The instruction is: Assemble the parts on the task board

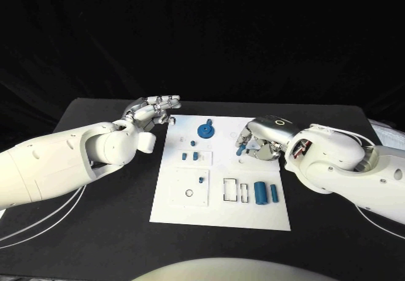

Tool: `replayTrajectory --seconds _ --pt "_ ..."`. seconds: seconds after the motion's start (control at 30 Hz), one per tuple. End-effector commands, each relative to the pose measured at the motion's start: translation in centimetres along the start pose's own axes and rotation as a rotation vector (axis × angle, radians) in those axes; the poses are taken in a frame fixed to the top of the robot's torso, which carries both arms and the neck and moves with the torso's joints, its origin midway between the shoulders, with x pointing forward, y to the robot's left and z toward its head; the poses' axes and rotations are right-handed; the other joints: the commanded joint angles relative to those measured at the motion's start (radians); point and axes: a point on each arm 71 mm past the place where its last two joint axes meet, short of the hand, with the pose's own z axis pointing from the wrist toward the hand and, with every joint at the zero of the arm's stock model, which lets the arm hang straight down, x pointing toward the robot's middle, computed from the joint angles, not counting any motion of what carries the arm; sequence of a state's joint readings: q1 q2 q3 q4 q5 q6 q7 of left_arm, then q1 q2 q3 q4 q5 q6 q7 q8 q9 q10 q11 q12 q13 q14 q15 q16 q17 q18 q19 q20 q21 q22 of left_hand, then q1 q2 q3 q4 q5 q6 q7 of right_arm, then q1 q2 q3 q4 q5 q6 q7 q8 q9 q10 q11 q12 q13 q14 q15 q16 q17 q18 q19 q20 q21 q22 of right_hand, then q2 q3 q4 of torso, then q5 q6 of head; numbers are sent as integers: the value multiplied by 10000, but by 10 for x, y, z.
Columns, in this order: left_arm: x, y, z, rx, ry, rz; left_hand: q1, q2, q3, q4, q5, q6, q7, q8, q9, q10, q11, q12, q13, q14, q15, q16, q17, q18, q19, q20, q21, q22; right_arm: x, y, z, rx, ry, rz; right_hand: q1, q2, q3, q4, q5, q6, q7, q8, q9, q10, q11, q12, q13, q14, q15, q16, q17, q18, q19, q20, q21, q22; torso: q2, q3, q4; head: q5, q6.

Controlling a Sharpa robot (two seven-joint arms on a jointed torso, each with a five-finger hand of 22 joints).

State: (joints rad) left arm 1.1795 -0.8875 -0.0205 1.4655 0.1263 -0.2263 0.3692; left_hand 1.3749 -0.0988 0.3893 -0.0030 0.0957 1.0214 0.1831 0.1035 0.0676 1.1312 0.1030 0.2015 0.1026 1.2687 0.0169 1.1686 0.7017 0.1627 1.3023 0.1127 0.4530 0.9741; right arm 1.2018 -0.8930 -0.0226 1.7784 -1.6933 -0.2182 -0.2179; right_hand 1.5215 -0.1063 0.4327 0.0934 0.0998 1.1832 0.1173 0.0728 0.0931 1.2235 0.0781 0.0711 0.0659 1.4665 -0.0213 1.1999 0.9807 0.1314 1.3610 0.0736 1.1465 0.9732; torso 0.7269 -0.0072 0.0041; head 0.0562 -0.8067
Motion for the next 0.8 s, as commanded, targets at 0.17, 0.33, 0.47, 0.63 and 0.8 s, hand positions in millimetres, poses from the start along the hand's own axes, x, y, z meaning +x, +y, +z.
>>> replayTrajectory --seconds 0.17,0.33,0.47,0.63,0.8 --pt "4 0 1 42 246 -49 18 -20 -14 -49 44 -62 -3 12 -11 -53 15 35 -5 -78 14 18 -14 170 -64 4 -34 -13 -6 30 3 -917 -532 625 -205 0 250 -146 93 17 98 -58 -2 299 -181 -57 -1 192 -47 85 41 -116 11 35 65 41 15 0 -5 87 -21" --pt "5 0 1 41 294 -66 32 -13 -5 -63 47 -67 -4 13 -10 -62 14 44 -5 -82 13 19 -24 172 -64 5 -36 -14 3 64 11 -1873 -391 985 -275 -22 352 -216 130 5 116 -65 -1 287 -168 -67 -3 190 -40 95 46 -115 4 37 74 46 13 -3 8 135 -49" --pt "6 0 2 35 318 -74 32 -13 -5 -63 47 -67 -4 13 -10 -62 14 44 -5 -82 13 19 -24 172 -64 5 -36 -14 13 87 18 -2500 -230 1177 -298 -30 383 -239 140 -3 121 -69 -2 278 -163 -71 -5 188 -37 93 39 -113 -3 39 67 34 12 -9 14 189 -49" --pt "8 1 2 -16 374 -94 32 -13 -5 -63 47 -67 -4 13 -10 -62 14 44 -5 -82 13 19 -24 172 -64 5 -36 -14 25 103 28 -2889 175 1485 -363 -29 472 -298 191 -20 135 -72 -1 265 -153 -73 -5 186 -29 100 41 -112 -12 42 74 39 19 -27 20 268 -79" --pt "8 1 2 -32 407 -105 32 -13 -5 -63 47 -67 -4 13 -10 -62 14 44 -5 -82 13 19 -24 172 -64 5 -36 -14 38 111 32 -3063 607 1643 -419 -38 534 -351 247 -28 142 -71 1 261 -147 -71 -3 185 -24 107 43 -110 -20 45 78 39 20 -18 -9 361 -96"
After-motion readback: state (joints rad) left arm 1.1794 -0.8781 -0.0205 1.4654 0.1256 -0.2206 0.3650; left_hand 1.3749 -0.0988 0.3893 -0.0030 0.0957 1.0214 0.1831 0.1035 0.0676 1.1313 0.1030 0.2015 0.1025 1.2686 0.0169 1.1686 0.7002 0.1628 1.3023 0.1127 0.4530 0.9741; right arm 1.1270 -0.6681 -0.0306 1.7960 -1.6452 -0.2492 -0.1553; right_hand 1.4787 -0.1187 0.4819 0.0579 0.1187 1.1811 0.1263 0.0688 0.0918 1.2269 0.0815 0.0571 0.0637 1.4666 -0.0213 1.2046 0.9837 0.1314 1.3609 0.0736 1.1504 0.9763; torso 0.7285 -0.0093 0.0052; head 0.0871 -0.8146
